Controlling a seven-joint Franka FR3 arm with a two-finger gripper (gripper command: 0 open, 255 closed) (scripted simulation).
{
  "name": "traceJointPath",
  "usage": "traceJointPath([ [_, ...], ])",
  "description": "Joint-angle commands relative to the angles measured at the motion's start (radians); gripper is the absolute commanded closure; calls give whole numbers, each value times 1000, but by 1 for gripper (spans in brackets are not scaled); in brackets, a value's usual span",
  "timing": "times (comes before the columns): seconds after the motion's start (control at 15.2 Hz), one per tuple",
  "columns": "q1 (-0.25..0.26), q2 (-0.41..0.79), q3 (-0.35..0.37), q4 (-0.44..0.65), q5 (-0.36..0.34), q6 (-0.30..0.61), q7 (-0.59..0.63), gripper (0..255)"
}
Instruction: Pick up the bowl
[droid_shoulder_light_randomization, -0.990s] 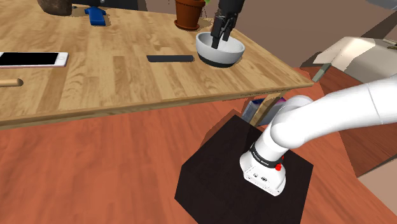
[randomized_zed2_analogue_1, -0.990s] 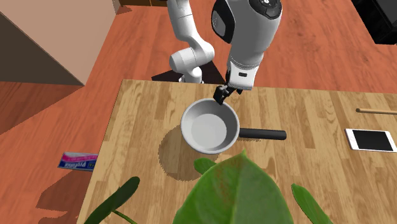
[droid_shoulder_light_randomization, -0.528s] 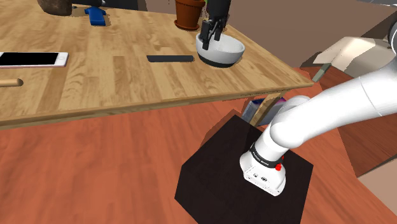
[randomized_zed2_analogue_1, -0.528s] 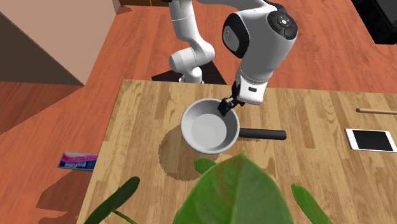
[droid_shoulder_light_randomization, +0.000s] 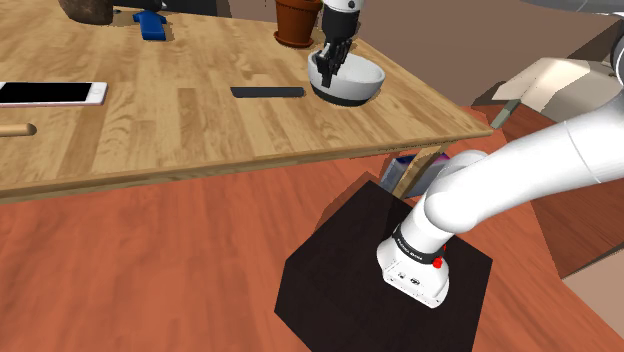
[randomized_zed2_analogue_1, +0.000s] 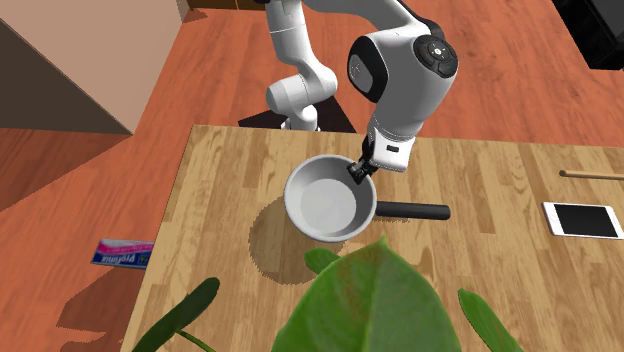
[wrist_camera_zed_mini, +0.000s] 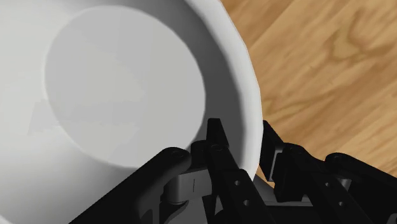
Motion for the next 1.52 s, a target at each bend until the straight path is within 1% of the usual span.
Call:
traceJointPath([
  [0.0, 0, 0, 0, -1, 0, 1, 0, 255],
  [0.4, 0, -1, 0, -2, 0, 2, 0, 255],
  [1.39, -5, 41, 2, 234, -1, -193, -22, 255],
  [1.45, -5, 41, 2, 237, -1, -195, -23, 255],
])
